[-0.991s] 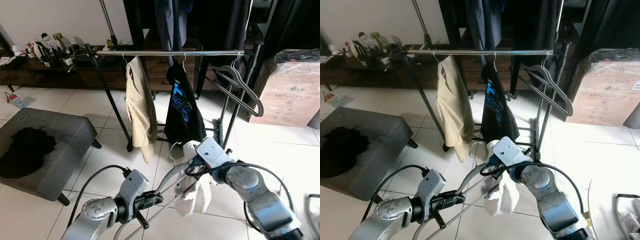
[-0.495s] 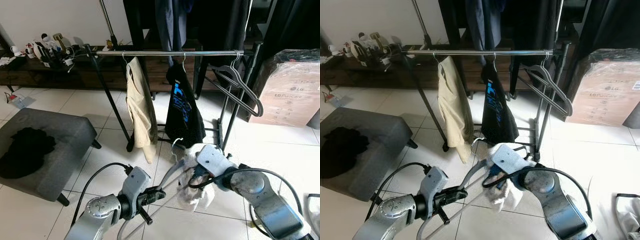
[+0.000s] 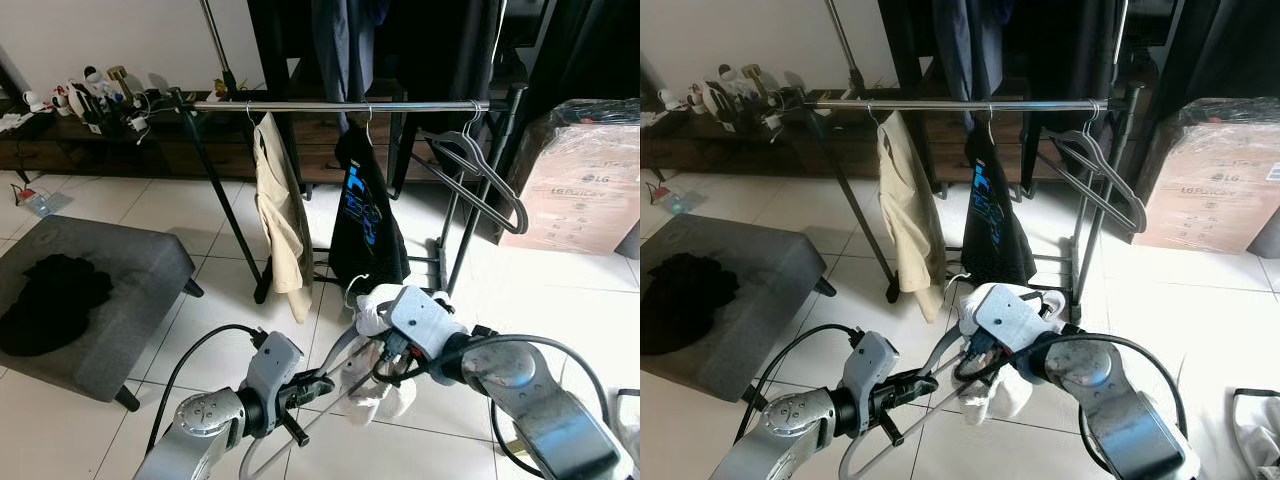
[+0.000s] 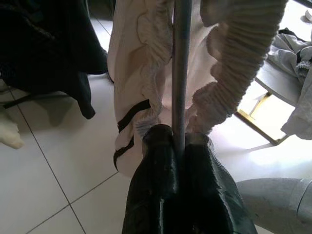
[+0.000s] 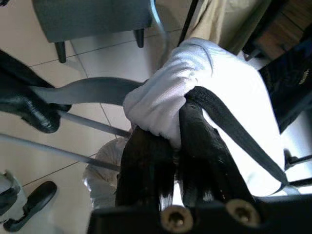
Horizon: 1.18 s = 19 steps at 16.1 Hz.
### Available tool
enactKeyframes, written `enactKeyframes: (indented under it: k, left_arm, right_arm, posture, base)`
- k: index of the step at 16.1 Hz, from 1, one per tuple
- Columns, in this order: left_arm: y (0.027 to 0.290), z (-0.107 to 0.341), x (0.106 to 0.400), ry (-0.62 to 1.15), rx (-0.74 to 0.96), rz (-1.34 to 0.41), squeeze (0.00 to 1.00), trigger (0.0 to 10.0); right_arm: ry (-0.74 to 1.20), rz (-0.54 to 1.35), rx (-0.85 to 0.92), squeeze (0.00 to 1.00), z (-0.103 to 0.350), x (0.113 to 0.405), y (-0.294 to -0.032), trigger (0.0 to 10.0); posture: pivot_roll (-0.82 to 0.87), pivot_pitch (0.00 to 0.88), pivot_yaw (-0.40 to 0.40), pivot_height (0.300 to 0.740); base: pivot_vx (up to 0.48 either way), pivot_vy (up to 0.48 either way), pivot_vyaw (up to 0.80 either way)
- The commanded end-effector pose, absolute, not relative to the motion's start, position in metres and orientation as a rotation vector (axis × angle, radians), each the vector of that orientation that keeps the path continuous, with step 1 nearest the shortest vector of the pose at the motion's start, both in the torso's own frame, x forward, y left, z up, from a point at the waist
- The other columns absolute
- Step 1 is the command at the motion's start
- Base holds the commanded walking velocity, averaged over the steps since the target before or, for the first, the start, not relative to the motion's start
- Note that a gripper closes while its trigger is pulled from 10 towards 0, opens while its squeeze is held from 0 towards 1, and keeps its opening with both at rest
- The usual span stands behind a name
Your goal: Hang hanger
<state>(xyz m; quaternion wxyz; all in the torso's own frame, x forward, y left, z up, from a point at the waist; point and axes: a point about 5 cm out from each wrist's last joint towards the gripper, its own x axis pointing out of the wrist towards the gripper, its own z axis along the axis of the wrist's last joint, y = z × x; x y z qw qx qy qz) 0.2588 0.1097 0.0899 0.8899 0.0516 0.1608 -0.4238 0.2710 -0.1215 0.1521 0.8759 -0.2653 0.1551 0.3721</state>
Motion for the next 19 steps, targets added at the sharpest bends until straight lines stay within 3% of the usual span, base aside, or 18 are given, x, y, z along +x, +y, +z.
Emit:
enactKeyframes:
  k: [1,2,3,13,19]
  left_arm:
    - [0.114,0.096,0.264,0.288,0.117,-0.843,0.0,10.0]
    - [0.114,0.097,0.266,0.275,0.113,-0.833,0.0,10.0]
    - [0.114,0.1,0.268,0.253,0.108,-0.817,0.0,10.0]
    - [0.108,0.11,0.273,0.133,0.045,-0.781,0.0,10.0]
    - [0.11,0.113,0.279,0.083,0.047,-0.732,0.0,10.0]
  right_arm:
    - [0.317,0.834,-0.539,0.73,0.152,0.263,-0.113,10.0]
    - [0.321,0.839,-0.538,0.96,0.152,0.262,-0.113,10.0]
    - [0.322,0.844,-0.537,1.0,0.153,0.261,-0.113,10.0]
    - [0.321,0.825,-0.531,1.0,0.152,0.257,-0.111,10.0]
    - [0.4,0.813,-0.548,1.0,0.146,0.243,-0.13,10.0]
  posture:
    - [-0.15,0.153,0.082,0.74]
    - [-0.15,0.152,0.081,0.74]
    - [-0.15,0.152,0.081,0.74]
    - [-0.15,0.147,0.079,0.74]
    - [-0.16,0.139,0.072,0.74]
  base:
    - [0.0,0.0,0.0]
    - [0.0,0.0,0.0]
    - [0.0,0.0,0.0]
    - [0.0,0.0,0.0]
    - [0.0,0.0,0.0]
